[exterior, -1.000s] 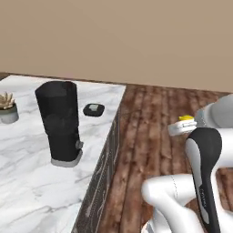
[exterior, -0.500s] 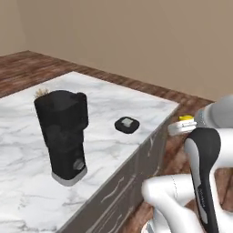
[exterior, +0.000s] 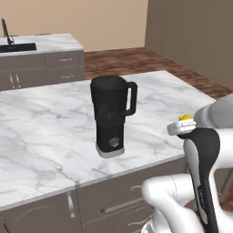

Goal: Grab the garlic and lemon from the fridge, place them in the blender, close the lid, and turn on the blender to create a marinade.

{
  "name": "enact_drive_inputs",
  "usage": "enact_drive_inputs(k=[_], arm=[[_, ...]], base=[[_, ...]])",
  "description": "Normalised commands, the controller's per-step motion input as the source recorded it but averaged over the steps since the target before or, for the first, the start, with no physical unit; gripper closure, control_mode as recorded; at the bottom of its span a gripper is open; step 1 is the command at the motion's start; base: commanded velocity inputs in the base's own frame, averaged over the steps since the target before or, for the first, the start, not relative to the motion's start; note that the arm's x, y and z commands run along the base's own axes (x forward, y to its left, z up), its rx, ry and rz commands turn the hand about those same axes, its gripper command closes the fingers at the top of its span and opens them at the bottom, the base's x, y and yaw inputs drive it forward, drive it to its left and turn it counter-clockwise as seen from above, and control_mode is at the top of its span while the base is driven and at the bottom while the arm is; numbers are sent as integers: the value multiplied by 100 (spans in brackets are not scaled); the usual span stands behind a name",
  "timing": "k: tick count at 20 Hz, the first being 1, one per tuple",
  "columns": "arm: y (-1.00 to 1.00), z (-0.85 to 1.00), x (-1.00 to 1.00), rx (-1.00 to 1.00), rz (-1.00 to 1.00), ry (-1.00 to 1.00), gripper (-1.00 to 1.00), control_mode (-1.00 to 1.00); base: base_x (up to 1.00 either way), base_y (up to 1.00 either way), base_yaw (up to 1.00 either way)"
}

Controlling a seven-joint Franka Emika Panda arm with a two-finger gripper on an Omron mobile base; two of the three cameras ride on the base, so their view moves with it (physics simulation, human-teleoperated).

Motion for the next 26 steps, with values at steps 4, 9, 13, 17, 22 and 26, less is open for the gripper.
enact_drive_inputs(k=[4, 9, 13, 17, 22, 26], arm=[[0, 0, 0, 0, 0, 0, 100, 100], [0, 0, 0, 0, 0, 0, 100, 100], [0, 0, 0, 0, 0, 0, 100, 100], [0, 0, 0, 0, 0, 0, 100, 100], [0, 0, 0, 0, 0, 0, 100, 100], [5, 87, 0, -1, 2, 12, 100, -100]], base=[[0, -8, 6], [13, 0, 5], [38, -28, 18], [53, -10, 15], [26, 0, 8], [0, 0, 0]])
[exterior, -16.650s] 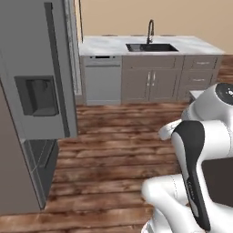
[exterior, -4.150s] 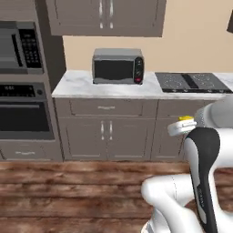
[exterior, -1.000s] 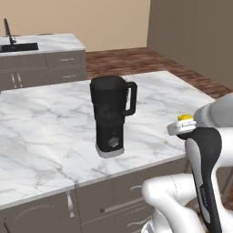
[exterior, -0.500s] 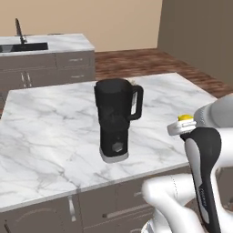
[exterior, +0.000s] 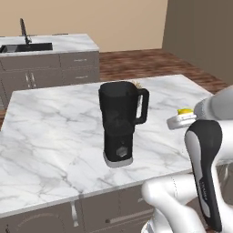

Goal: Grab the garlic and lemon from the fridge, place them in the blender, close the lid, and turn on the blender to create a marinade.

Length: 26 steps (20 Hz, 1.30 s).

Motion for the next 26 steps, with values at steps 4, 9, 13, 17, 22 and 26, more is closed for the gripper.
enact_drive_inputs(k=[4, 9, 13, 17, 22, 26], arm=[[31, 100, 31, -6, 3, 30, 100, -100], [76, 74, 77, -16, 1, 41, 100, -100], [46, -8, 30, -5, 5, 12, 100, -100], [26, -62, 49, 17, 3, 0, 100, -100], [46, -28, 81, 19, 4, -1, 100, -100], [62, -8, 86, 10, 2, -2, 100, -100]], base=[[0, 0, 0], [0, 0, 0], [0, 0, 0], [0, 0, 0], [0, 0, 0], [0, 0, 0]])
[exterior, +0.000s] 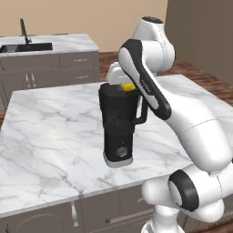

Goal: Grab the garlic and lemon from the fridge, place them in the blender, close the lid, and turn on the blender to create a marinade.

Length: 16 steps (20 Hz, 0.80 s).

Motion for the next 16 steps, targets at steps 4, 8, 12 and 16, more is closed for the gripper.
enact_drive_inputs(k=[4, 8, 12, 16], arm=[[50, 0, 80, 0, 0, 0, 100, -100], [20, -27, 59, -2, 0, 9, 100, -100], [2, -59, 28, 0, 0, 14, 100, -100], [0, -50, 16, -1, 0, 12, 100, -100]], base=[[0, 0, 0], [0, 0, 0], [0, 0, 0], [0, 0, 0]])
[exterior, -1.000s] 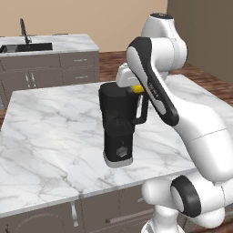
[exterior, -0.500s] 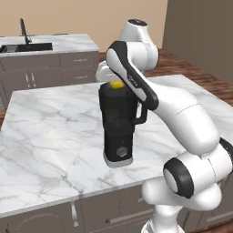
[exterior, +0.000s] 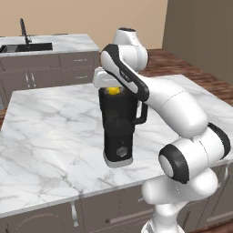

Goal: Grab the garlic and lemon from the fridge, place them in the blender, close the lid, and turn on the blender to create a marinade.

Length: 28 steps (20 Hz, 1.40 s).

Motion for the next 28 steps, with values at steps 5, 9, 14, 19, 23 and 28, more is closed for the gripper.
enact_drive_inputs(k=[5, 9, 14, 19, 23, 28], arm=[[0, -18, 23, -1, 0, 1, -100, -100], [0, 0, 17, 0, 0, 0, -100, -100], [0, 16, 11, 0, 0, -1, -100, -100], [0, 38, -2, 0, 0, -11, -100, -100], [-41, 23, -82, 0, 0, -6, -100, -100], [-93, 1, -100, 0, -2, -3, -100, -100]], base=[[0, 0, 0], [0, 0, 0], [0, 0, 0], [0, 0, 0], [0, 0, 0], [0, 0, 0]])
